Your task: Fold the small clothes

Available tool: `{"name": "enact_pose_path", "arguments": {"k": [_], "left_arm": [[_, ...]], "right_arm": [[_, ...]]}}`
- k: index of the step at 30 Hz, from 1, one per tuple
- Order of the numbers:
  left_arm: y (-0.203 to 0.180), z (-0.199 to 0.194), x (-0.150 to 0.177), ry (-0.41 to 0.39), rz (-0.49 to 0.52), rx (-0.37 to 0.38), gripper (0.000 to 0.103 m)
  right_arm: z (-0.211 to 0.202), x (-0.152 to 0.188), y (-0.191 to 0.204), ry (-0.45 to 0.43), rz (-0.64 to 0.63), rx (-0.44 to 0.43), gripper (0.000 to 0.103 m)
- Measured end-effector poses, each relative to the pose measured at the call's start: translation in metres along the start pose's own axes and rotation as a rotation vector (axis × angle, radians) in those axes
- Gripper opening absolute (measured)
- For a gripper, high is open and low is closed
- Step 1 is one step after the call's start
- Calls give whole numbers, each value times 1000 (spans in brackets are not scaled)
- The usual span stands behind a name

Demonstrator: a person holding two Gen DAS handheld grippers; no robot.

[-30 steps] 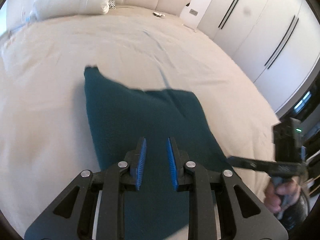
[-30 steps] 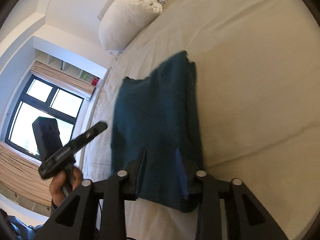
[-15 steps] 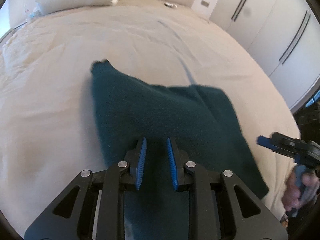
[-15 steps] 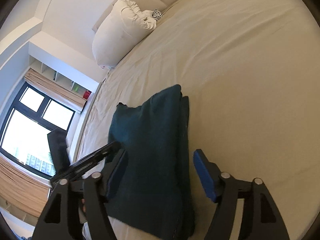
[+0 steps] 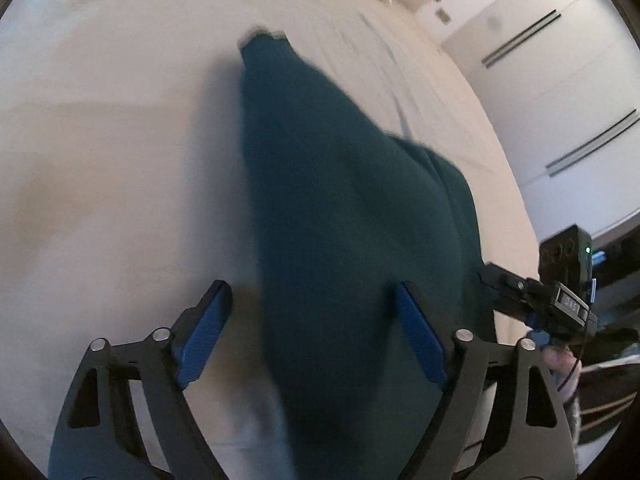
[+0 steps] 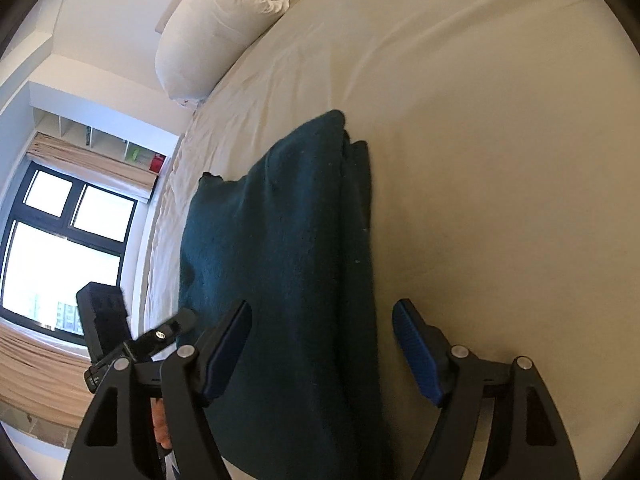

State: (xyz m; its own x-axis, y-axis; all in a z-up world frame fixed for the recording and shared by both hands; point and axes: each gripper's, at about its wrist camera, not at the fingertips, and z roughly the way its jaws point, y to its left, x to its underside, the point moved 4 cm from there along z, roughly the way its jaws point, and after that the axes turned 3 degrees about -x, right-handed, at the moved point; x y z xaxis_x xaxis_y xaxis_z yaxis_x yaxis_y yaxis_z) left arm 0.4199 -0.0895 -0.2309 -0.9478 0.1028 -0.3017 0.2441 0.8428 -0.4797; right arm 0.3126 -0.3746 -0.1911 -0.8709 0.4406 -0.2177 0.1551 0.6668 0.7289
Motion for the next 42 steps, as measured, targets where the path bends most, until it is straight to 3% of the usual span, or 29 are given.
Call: {"name": "enact_pose_path", "arguments": {"k": [2, 4, 6, 8, 11, 16, 22, 29, 34, 39, 42], "left_arm": [[-7, 9, -2, 29, 20, 4, 66], [-7, 12, -4, 40, 6, 6, 60], [-4, 13, -6, 49, -18, 23, 52], [-4, 10, -7, 58, -31, 28, 42], [-10, 7, -10, 58, -9, -13, 38], [-24, -13, -10, 42, 6, -33, 36], [-29, -66, 0, -10, 53, -53, 36], [-12, -124, 47, -32, 100, -103, 36], [19, -118, 80, -20, 69, -106, 36], [46, -87, 88, -13, 39, -119, 38], [59, -62, 86, -26, -6, -74, 49]], "right_arm": [[9, 4, 2, 42, -26, 27, 58], [13, 3, 4, 45, -47, 52, 52], [11, 4, 3, 43, -35, 61, 38], [8, 5, 9, 37, -53, 97, 30], [3, 8, 27, 27, -109, 186, 26], [-19, 20, 63, -1, -183, 221, 24], [-38, 59, 121, -16, -290, 173, 24], [-32, 131, 153, 28, -334, 90, 24], [-10, 166, 148, 70, -315, 74, 24], [29, 179, 129, 119, -273, 89, 24], [39, 183, 110, 115, -231, 62, 31]]}}
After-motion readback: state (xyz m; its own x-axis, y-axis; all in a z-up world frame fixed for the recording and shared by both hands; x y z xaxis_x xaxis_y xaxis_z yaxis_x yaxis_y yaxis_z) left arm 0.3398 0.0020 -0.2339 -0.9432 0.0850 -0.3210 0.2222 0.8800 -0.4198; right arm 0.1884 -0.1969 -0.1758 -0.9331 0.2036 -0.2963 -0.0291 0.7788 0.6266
